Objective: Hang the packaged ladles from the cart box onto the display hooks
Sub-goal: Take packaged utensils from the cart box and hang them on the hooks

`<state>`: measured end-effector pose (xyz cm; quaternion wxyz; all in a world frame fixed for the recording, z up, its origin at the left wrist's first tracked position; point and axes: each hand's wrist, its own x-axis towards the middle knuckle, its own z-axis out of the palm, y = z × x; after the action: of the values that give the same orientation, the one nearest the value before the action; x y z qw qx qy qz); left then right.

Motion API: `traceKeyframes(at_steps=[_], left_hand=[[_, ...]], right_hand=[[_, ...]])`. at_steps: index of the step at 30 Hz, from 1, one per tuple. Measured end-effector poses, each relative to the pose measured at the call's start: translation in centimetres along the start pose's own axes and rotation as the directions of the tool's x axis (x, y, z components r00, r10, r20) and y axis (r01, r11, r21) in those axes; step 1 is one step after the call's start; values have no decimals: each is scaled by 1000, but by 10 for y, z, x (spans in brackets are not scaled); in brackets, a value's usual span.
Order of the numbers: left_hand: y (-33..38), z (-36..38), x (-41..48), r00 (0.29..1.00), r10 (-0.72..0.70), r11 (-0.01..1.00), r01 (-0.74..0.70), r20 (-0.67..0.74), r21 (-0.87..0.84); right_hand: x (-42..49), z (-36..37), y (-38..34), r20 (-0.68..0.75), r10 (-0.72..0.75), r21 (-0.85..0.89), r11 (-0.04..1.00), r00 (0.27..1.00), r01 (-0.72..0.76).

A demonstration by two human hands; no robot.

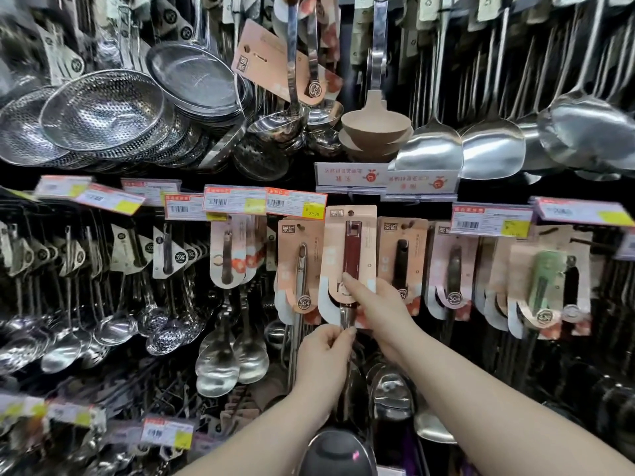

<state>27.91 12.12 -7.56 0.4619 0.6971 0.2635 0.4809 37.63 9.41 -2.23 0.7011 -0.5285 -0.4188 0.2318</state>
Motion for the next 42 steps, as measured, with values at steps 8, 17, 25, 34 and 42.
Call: traceKeyframes(at_steps=[8,17,25,34,42], left_hand=[[-10,6,12,997,-82,996,82,-12,20],[-27,12,33,992,-123,986,122,1,115],[-40,-6,45,995,-90,949,99,-44,300],[-49,-24,57,998,-27,941,42,-48,335],[-53,-34,59,1000,-27,943,28,-7,332]], right_hand=[[8,-5,13,-49,35,-119,992,998,-41],[23,-10,44,-43,-51,-283,958,998,37],[64,-19,60,-126,3,-427,902,992,-58],[94,-13,71,-211,14,-549,826,977,-130],[84,-9,70,-152,162,-482,849,975,-216]])
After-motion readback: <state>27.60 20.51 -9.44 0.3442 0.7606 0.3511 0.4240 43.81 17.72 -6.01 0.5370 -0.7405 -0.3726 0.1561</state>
